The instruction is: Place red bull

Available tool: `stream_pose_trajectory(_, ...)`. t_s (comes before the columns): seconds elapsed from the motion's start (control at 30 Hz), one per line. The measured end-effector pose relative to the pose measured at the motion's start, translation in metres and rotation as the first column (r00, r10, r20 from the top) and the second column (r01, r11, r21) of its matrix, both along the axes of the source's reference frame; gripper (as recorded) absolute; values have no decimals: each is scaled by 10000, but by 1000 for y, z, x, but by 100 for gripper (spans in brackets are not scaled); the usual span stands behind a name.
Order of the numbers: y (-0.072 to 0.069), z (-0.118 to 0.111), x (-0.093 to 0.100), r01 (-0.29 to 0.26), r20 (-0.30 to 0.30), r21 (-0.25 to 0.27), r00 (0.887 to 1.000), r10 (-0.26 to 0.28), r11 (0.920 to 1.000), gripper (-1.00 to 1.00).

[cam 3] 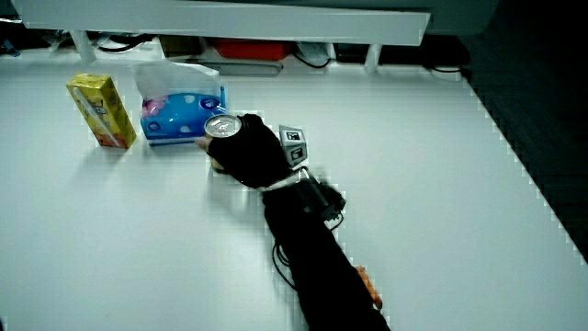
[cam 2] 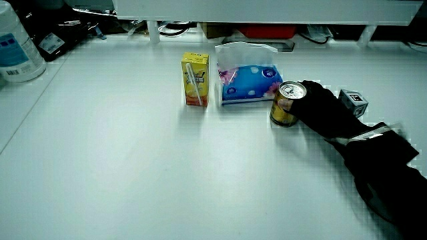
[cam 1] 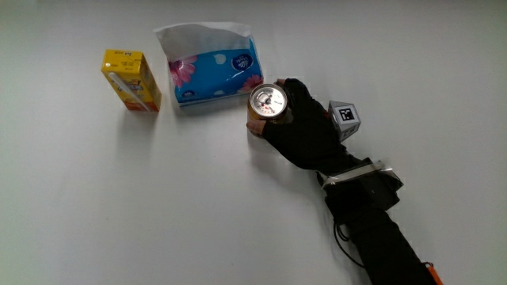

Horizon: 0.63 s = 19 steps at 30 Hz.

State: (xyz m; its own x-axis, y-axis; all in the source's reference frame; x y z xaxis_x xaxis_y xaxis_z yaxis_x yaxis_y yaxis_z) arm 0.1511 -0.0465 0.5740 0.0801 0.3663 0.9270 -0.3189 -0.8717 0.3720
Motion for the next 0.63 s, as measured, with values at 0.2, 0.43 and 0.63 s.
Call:
stream_pose_trajectory(0.2,6,-19,15,735,-201,-189,9971,-738,9971,-100)
stream_pose_trajectory(0.43,24,-61,39,1666,-403,-48,9852,-1667,9860,-100)
stream_pose_trajectory(0.63,40,-79,79,1931,-1348,-467,9709,-1978,9801,-100)
